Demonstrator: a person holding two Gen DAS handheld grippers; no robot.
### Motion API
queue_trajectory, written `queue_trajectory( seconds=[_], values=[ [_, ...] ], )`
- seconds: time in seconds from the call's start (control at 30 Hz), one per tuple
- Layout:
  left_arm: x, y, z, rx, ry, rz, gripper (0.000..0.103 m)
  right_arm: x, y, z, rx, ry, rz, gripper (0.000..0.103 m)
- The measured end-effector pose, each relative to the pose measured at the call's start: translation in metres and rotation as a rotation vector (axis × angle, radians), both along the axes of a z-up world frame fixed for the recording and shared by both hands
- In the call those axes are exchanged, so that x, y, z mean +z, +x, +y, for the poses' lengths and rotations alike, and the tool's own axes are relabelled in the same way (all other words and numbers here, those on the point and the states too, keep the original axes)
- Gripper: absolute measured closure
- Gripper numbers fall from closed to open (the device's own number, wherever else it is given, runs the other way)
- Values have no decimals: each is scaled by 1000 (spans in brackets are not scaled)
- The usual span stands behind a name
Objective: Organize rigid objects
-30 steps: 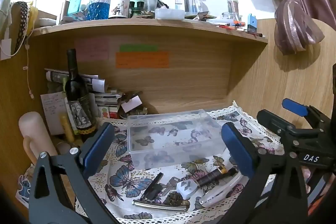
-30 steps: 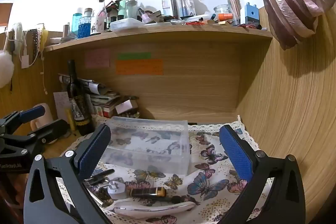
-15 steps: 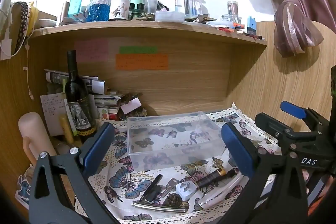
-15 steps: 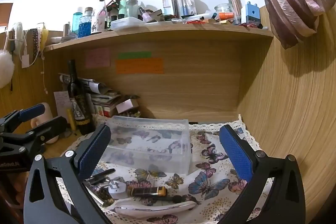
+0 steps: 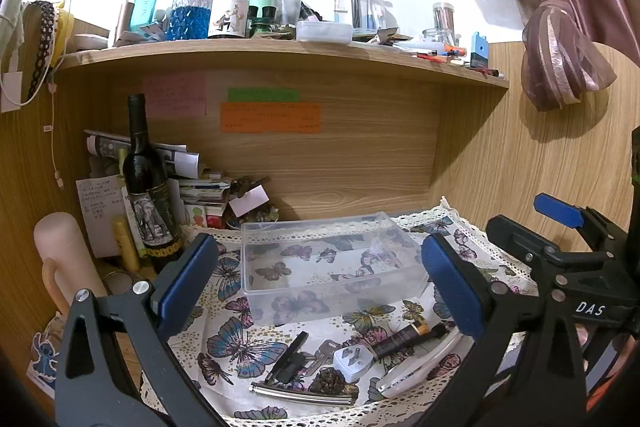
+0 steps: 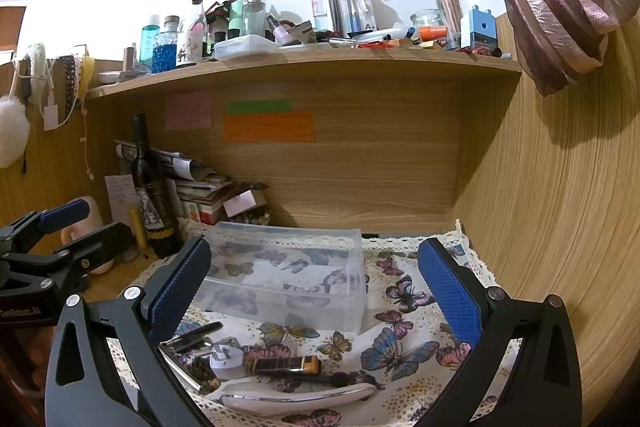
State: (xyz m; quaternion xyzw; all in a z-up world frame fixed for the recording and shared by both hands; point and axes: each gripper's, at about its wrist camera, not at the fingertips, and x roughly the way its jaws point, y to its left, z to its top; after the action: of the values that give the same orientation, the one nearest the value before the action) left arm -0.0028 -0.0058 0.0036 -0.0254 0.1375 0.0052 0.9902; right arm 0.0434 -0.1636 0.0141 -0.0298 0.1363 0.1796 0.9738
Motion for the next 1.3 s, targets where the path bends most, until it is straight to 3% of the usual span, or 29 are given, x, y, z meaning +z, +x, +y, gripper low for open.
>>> queue_trajectory(
  seconds=[1.3],
  values=[
    [3, -1, 0, -2, -4, -3, 0, 4, -7, 5, 4, 4, -5, 0]
  ],
)
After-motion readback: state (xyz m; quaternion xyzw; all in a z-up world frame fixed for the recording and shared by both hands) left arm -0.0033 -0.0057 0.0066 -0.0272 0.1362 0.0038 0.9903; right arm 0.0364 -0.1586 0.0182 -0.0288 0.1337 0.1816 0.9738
